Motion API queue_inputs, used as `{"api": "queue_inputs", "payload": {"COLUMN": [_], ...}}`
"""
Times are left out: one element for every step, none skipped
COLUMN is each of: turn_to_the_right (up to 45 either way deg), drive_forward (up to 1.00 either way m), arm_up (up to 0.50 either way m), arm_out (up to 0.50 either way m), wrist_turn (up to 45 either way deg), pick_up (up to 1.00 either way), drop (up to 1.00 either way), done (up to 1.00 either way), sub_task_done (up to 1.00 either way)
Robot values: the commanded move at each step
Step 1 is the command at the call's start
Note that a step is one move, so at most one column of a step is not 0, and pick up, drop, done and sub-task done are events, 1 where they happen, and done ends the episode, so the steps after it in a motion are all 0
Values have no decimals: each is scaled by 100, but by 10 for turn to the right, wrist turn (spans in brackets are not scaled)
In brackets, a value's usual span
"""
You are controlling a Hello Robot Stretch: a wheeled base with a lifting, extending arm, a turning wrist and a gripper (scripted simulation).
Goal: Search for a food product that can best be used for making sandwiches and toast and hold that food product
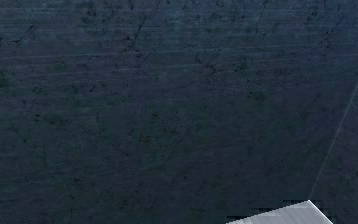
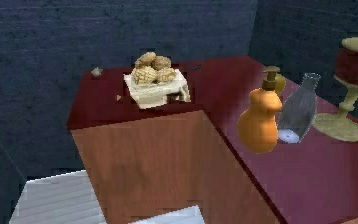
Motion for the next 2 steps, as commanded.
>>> {"api": "queue_inputs", "payload": {"turn_to_the_right": [0, 0], "drive_forward": [0, 0], "arm_up": [38, 0], "arm_out": [0, 50], "wrist_turn": [0, 0], "pick_up": [0, 0], "drop": [0, 0], "done": [0, 0], "sub_task_done": [0, 0]}}
